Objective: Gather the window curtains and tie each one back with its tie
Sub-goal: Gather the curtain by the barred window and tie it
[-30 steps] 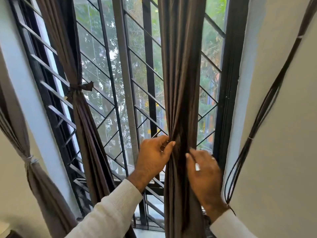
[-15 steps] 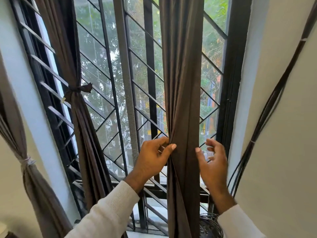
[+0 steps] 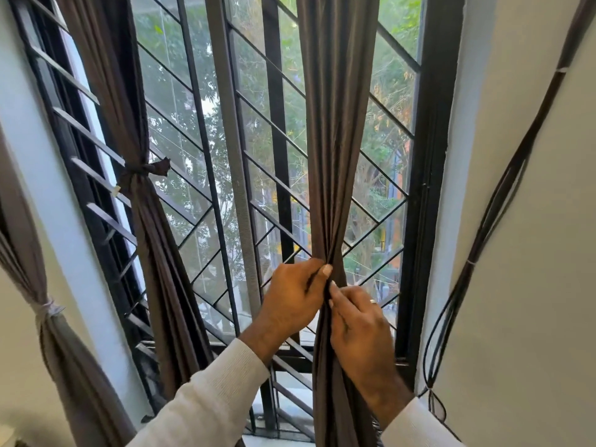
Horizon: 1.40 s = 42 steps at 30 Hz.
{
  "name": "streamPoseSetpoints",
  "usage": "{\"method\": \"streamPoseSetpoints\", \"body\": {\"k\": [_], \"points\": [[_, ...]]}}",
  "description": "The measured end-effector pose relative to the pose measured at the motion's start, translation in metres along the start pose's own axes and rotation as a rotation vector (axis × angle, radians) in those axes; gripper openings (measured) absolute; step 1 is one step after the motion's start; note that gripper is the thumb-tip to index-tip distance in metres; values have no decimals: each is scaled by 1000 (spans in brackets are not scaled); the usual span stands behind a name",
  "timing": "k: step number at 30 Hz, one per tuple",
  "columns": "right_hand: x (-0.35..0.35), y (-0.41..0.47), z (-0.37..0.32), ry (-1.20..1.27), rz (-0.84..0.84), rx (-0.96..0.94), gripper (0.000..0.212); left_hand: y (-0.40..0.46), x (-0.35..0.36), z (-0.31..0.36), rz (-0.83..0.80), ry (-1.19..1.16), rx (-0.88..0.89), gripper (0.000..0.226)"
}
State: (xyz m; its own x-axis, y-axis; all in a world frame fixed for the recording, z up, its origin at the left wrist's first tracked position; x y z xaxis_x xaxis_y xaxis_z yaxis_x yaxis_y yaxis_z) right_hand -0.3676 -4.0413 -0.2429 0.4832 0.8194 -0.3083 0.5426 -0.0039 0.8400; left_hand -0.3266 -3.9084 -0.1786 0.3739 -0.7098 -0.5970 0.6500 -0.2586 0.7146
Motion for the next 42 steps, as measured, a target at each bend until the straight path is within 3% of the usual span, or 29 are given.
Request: {"method": "streamPoseSetpoints", "body": {"k": [3,5,9,13,15,17,21,24,28,32,35,37,39,42], "points": [[0,1,0,89,-103,-39,40,-2,-1,-8,-25,-69,-37,37],[-8,5,4,214,-79,-7,31,-3,-3,-18,-13,-116,-97,33],[-23,12,54,437,162,412,21,-5,0,-29,-83,-354,-184,23],[1,14,83,689,21,616,28,-9,5,-17,-252,-719,-201,29],[6,13,85,842,9,696,24,-11,5,-11,-278,-780,-207,35],[-7,11,81,771,86,665,15,-11,2,-12,-229,-705,-185,33],[-40,7,51,435,271,407,15,-8,-15,-25,12,-113,-202,25],[-32,0,19,206,221,190,17,-6,-18,-20,120,80,-200,33],[-7,-8,-2,131,65,63,33,-5,-3,-5,78,23,-134,11],[3,-9,10,163,-71,108,54,-8,7,-2,-53,-167,-67,20],[1,-7,18,317,-124,130,47,-9,5,-13,-62,-154,-91,15],[-6,-4,32,477,-4,276,36,-9,3,-22,-60,-203,-131,9],[-6,-4,54,613,109,508,25,-10,5,-24,-102,-319,-172,21],[7,0,66,746,34,690,21,-12,5,-23,-172,-465,-199,32]]}}
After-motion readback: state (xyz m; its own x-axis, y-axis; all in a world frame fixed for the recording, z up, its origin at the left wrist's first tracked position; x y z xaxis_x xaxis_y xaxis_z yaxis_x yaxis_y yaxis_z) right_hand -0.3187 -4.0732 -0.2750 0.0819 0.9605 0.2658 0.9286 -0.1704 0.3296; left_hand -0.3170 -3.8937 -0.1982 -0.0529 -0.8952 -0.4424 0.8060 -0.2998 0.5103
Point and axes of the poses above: each hand's wrist, its own y-axis towards the middle knuckle, its own x-axis out of the palm, z = x × y, the point moved 8 cm from there along y, towards the middle knuckle, and after that the axes turned 12 degrees about y, right-handed, at the moved point
